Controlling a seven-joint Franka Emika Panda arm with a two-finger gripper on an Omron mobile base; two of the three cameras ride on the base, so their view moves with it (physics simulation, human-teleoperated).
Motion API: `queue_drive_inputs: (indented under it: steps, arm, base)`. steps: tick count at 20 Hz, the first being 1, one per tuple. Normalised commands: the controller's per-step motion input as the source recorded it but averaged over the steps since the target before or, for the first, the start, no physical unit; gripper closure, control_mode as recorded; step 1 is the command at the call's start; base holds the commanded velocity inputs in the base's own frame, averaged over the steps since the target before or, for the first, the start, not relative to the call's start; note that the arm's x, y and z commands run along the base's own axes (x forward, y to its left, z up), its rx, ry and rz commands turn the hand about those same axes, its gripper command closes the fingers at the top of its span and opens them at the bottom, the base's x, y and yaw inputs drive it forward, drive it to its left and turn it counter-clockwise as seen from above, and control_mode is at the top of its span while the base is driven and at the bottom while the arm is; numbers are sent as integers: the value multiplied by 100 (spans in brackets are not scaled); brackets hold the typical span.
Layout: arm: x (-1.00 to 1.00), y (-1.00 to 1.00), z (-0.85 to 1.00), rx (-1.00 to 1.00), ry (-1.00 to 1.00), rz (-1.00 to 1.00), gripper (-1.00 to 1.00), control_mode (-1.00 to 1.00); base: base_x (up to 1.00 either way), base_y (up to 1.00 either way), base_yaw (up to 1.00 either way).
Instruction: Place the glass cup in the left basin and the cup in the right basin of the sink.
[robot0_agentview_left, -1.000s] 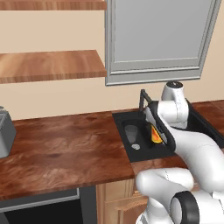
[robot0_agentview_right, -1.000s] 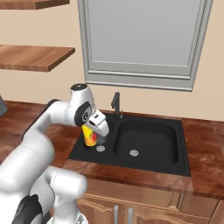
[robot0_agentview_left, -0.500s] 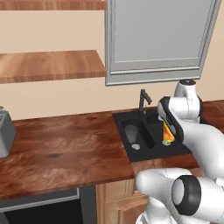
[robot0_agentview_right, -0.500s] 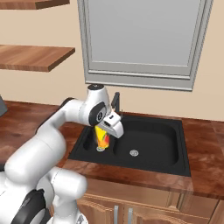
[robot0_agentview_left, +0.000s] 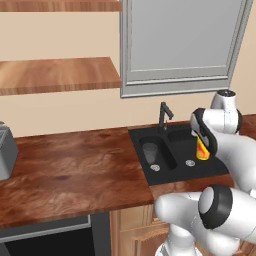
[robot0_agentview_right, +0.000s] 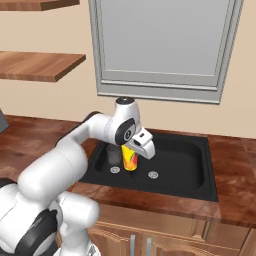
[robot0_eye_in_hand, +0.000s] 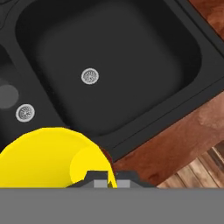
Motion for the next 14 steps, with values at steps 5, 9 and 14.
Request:
queue_drive_inputs:
  steps: [5,9,14]
  arm:
    - [17,-26,-3,0,0,-3,100,-100]
    - [19,-22,-4,0,0,-2,100,-100]
    - [22,-20,-13,0,0,-2,100,-100]
  base:
    - [0,0,0]
    - [0,0,0]
    - [0,0,0]
